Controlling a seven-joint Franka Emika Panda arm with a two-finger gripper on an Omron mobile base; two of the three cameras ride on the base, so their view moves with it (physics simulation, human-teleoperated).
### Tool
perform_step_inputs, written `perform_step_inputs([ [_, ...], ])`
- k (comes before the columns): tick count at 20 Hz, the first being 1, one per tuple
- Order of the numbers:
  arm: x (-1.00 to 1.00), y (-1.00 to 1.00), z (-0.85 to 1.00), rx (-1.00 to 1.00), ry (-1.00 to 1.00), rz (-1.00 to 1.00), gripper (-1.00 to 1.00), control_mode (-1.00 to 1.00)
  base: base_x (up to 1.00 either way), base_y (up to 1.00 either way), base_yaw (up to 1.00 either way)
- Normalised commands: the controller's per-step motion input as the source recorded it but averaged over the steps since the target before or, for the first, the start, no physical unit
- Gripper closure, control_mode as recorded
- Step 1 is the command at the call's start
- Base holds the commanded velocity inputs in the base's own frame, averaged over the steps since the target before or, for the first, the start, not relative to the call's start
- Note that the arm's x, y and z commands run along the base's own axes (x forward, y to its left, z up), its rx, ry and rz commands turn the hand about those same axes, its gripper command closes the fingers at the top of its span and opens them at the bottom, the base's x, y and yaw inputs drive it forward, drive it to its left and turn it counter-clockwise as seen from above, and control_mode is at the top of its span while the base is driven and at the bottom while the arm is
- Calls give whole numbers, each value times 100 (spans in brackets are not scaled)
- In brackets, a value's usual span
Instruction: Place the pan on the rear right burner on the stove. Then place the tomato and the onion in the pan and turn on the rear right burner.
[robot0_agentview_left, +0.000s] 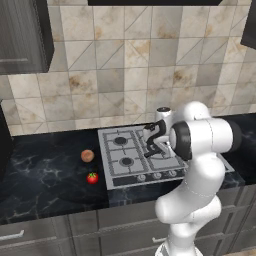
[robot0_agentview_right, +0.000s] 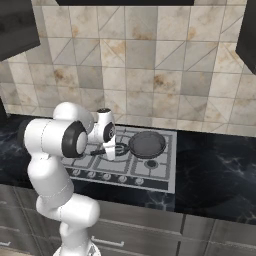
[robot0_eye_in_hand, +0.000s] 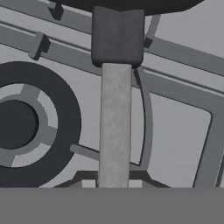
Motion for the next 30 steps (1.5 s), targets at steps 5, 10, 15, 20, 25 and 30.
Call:
perform_step_inputs([
  [5,27,-12,-2,0,-2,0,100,-100,0,0,0],
  [10,31,-10,-2,0,-2,0,100,-100,0,0,0],
  [15,35,-2,-11,0,0,0,100,-100,0,0,0],
  [20,41,0,-14,0,0,0,100,-100,0,0,0],
  [25,28,-4,-19,0,0,0,100,-100,0,0,0],
  [30,26,-9,-19,0,-1,0,100,-100,0,0,0],
])
